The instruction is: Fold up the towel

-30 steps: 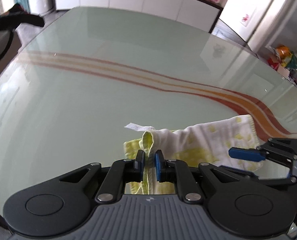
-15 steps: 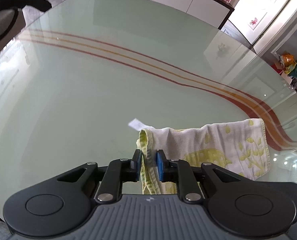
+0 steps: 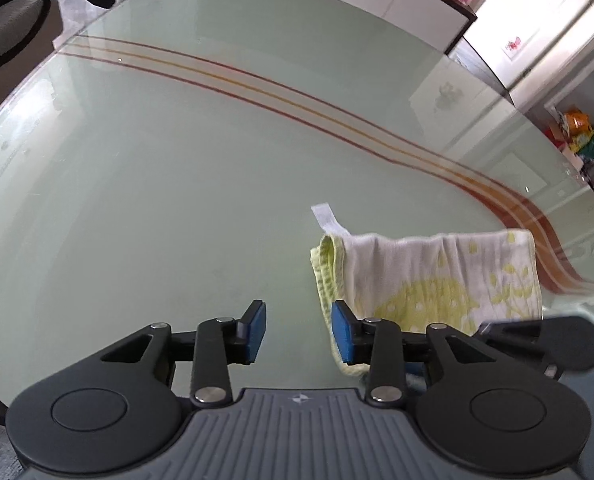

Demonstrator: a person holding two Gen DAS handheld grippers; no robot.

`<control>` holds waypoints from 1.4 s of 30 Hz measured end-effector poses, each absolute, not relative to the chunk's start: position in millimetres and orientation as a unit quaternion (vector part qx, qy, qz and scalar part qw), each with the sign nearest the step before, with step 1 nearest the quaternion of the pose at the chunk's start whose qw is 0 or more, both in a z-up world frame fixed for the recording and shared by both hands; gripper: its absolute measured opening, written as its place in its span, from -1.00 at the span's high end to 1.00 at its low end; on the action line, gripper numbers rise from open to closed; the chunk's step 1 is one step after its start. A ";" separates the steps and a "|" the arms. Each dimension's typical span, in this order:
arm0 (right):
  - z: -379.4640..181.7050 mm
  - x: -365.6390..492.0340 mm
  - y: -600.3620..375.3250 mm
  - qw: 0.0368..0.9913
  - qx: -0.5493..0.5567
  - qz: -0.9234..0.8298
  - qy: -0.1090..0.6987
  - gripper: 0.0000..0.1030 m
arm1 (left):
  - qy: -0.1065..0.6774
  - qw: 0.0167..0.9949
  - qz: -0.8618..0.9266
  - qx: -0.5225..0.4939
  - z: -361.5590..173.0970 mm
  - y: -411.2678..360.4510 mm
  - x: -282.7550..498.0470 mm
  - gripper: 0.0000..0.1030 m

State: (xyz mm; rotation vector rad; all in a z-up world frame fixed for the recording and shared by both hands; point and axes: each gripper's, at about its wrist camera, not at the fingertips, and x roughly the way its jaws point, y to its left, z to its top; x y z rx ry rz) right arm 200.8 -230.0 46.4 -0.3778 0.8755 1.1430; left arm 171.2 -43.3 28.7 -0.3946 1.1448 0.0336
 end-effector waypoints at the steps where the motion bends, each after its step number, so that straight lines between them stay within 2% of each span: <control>1: 48.4 203.0 -233.7 0.737 -0.165 0.519 0.400 0.80 | 0.541 0.820 0.009 -0.186 27.5 -44.9 171.3 0.24; 23: 70.2 210.9 -250.3 0.750 -0.123 0.513 0.399 0.80 | 0.516 0.779 -0.060 -0.350 9.5 -52.9 175.7 0.27; 24: 70.1 210.9 -250.3 0.750 -0.123 0.513 0.399 0.80 | 0.514 0.776 -0.061 -0.361 8.2 -50.8 174.6 0.30; 26: 69.6 211.0 -249.1 0.750 -0.123 0.512 0.401 0.80 | 0.506 0.771 -0.064 -0.381 5.7 -48.0 172.9 0.48; 28: 68.8 209.7 -248.1 0.749 -0.125 0.513 0.401 0.80 | 0.499 0.770 -0.062 -0.392 4.9 -47.1 171.7 0.78; 31: 68.7 207.2 -248.2 0.748 -0.126 0.516 0.399 0.80 | 0.497 0.768 -0.059 -0.399 4.5 -44.9 171.0 0.78; 35: 66.7 205.9 -243.5 0.746 -0.139 0.515 0.398 0.80 | 0.488 0.755 -0.056 -0.435 0.3 -38.9 169.6 0.55; 36: 66.0 206.2 -242.4 0.746 -0.141 0.515 0.399 0.80 | 0.485 0.754 -0.055 -0.440 0.4 -37.9 169.0 0.33; 37: 65.2 206.5 -241.3 0.746 -0.143 0.514 0.399 0.80 | 0.480 0.756 -0.052 -0.442 1.4 -37.1 168.1 0.00; 39: 62.7 203.5 -235.5 0.742 -0.158 0.517 0.397 0.80 | 0.470 0.768 -0.040 -0.433 6.0 -36.2 165.5 -0.31; 42: 61.3 198.9 -231.0 0.740 -0.169 0.519 0.392 0.80 | 0.469 0.782 -0.024 -0.410 12.8 -35.2 164.1 -0.52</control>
